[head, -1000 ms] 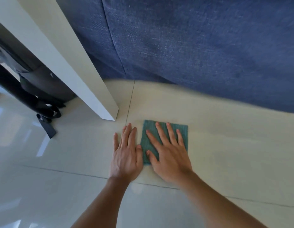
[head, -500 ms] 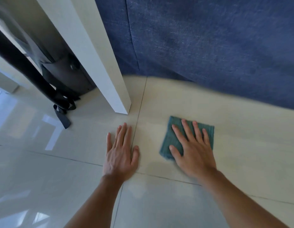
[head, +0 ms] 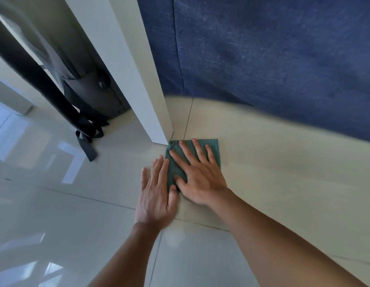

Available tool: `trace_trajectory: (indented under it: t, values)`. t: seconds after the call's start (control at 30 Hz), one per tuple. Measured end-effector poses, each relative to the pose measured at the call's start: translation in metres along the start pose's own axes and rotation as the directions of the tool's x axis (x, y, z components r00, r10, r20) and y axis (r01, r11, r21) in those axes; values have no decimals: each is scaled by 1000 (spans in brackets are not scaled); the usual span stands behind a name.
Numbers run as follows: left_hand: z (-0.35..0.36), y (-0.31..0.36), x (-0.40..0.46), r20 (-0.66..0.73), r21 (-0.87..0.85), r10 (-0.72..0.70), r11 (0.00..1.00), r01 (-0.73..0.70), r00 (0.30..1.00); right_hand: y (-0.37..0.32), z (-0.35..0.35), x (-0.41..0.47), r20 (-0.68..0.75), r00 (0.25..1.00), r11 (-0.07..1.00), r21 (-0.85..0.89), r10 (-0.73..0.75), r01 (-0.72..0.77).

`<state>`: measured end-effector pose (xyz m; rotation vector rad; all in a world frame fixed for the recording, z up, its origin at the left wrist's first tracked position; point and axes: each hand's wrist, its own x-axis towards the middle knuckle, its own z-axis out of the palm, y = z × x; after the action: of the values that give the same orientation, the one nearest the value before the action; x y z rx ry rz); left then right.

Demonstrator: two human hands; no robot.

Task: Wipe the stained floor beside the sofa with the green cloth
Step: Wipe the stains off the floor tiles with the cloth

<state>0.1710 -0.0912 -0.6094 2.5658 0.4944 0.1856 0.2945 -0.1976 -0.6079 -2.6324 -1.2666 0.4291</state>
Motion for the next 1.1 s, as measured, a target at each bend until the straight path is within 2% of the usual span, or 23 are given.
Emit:
trace_trajectory:
  t: [0.13,0.3,0.47,0.53,0.6,0.63,0.73,0.77,0.8,0.83,0.9,0.93,0.97,1.0,1.1]
  values:
    - [-3,0,-1,-39,-64,-3,998,1,999,-16,5,-28,1,1000,1000,8,-29,29]
    - [-3,-2,-2,-64,-57,-15,998,12,998,-27,15,-71,-10,1000,999,36,-9,9]
    - [-1,1,-3,-5,36,-33,999,33,999,-13,16,-120,6,999,998,44,49,-50]
    - [0,1,-4,16,115,-31,993,29,999,7,15,-144,10,990,989,38,142,-142]
    - [2,6,-5,37,179,11,984,-17,999,37,15,-176,-42,950,951,18,310,-310]
    - [6,14,-3,54,186,48,981,-57,997,54,15,-193,-75,903,905,17,424,-424]
    - [23,47,5,100,153,143,976,-157,985,82,14,-211,-131,654,666,109,745,-738]
    - [29,54,7,119,151,160,972,-178,980,78,14,-207,-123,579,592,157,806,-790]
    - [33,59,8,135,158,171,969,-191,976,67,18,-206,-124,550,564,174,826,-807]
    - [35,59,8,140,162,173,967,-195,975,54,24,-213,-126,581,594,165,804,-787]
    - [37,57,8,119,142,147,976,-163,982,33,37,-245,-117,719,729,105,685,-676]
    - [36,56,7,106,132,130,981,-143,986,31,41,-265,-114,762,771,68,637,-634]
    - [36,56,8,100,125,121,983,-133,988,37,42,-280,-125,769,778,42,627,-627]
    - [36,57,9,101,123,119,984,-131,988,49,40,-287,-136,746,756,51,652,-652]
    - [39,59,13,111,129,118,983,-132,987,95,22,-264,-153,556,572,89,817,-815]
